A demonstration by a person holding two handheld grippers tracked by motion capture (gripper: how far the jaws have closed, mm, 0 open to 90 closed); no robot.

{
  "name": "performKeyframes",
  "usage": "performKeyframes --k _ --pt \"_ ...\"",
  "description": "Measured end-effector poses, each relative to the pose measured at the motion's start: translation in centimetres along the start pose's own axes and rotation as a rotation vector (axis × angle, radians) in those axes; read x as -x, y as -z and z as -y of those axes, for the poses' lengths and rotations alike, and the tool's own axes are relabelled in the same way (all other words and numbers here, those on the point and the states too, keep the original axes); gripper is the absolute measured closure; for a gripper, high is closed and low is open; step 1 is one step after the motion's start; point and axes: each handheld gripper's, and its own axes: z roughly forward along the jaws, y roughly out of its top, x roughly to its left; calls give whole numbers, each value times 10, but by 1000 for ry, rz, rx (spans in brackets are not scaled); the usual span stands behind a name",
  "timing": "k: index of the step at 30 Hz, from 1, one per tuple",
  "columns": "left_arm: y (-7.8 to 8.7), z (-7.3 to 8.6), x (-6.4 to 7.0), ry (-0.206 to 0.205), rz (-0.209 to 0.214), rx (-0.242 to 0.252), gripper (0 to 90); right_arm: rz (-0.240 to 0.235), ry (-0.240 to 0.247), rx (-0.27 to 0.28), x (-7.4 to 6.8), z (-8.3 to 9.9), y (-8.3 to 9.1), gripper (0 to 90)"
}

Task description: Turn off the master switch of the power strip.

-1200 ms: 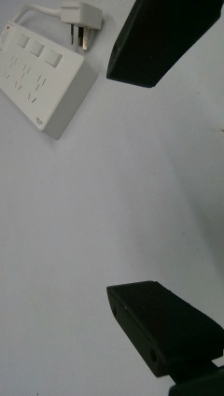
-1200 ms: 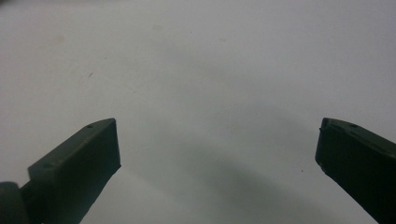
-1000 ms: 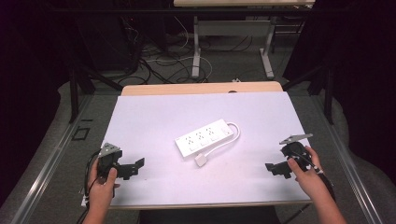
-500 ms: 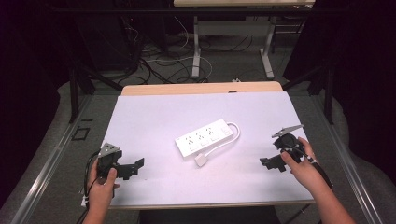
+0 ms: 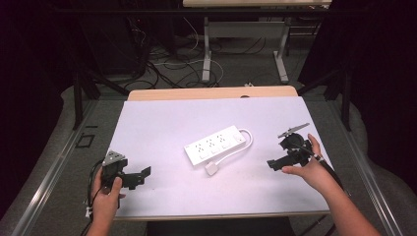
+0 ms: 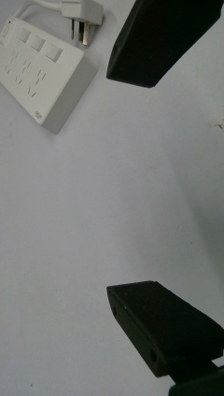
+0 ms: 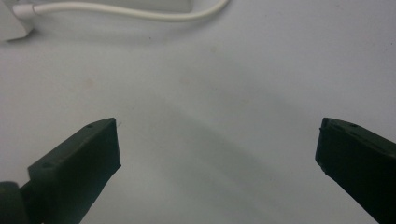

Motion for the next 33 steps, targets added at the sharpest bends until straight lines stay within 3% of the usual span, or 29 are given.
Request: performKeyframes --k 17,33 --pt "2 0 -2 0 0 -12 5 -41 -2 25 -17 -40 -14 0" --pt "2 0 -2 1 4 -18 5 -79 -27 39 -17 -56 -28 0"
